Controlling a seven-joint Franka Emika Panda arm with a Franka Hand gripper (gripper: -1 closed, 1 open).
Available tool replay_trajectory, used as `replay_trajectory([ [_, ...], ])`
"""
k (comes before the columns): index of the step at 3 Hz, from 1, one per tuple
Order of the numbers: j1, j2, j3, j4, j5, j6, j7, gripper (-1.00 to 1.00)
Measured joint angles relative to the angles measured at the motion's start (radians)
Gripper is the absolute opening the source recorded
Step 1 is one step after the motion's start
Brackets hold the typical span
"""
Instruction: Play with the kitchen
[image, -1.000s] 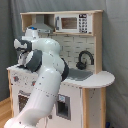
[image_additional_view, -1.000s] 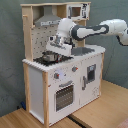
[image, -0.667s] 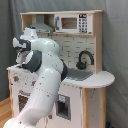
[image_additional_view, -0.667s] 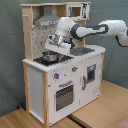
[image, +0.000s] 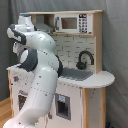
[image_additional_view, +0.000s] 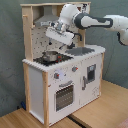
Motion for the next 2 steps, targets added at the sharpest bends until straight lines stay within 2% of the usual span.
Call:
replay_trajectory([
  [1, 0.059, -0.047, 0.000, 0.000, -0.069, -0.016, 0.024, 1.00],
  [2, 0.067, -0.109, 0.003, -0.001, -0.137, -0.074, 0.028, 1.00],
])
